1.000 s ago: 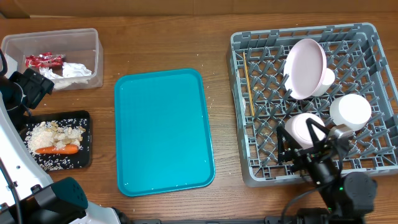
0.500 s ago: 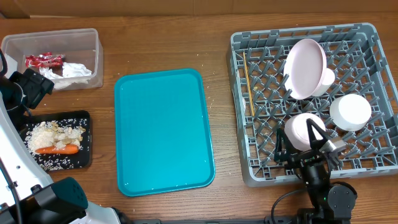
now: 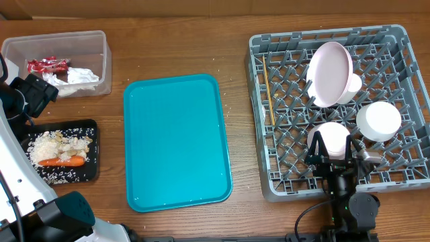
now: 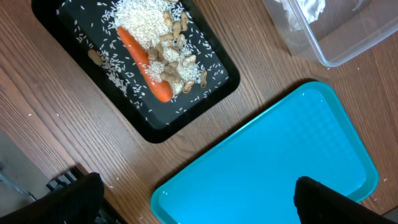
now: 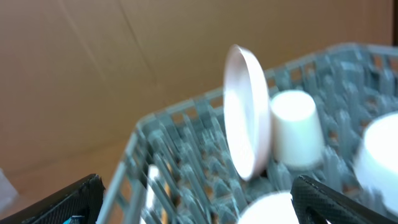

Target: Sort waste into correct bins and load items into the dishwasher rack

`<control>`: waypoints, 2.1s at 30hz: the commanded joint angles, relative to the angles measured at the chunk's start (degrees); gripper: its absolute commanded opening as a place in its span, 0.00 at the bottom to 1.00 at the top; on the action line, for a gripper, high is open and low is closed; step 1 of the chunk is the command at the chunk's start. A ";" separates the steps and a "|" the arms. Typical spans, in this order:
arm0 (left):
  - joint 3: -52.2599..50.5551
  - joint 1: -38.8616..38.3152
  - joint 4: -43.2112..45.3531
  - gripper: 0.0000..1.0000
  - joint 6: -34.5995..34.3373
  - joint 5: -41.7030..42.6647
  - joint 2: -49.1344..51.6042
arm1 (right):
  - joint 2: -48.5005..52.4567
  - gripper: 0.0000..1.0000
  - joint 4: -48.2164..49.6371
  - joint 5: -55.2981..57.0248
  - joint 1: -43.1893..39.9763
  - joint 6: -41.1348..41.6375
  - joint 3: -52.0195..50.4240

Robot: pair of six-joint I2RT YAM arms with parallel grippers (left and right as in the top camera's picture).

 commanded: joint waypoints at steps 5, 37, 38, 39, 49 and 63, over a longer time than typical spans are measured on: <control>-0.09 -0.07 -0.09 1.00 -0.52 -0.39 0.31 | -0.72 1.00 -0.22 -1.14 0.35 -4.61 -0.61; -0.09 -0.57 -0.11 1.00 -0.52 -0.39 0.44 | -0.70 1.00 -0.22 -1.90 0.26 -4.63 -0.61; -0.09 -0.79 -0.07 1.00 -0.52 -0.39 0.48 | -0.70 1.00 -0.22 -1.90 0.26 -4.63 -0.61; -0.09 -0.83 -0.07 1.00 -0.52 -0.39 0.28 | -0.70 1.00 -0.22 -1.90 0.26 -4.61 -0.61; -1.01 -3.74 0.02 1.00 -0.52 -0.39 -11.10 | -0.70 1.00 -0.22 -1.90 0.26 -4.63 -0.61; -25.81 -17.77 0.02 1.00 -0.52 -0.39 -37.73 | -0.70 1.00 -0.22 -1.90 0.26 -4.63 -0.61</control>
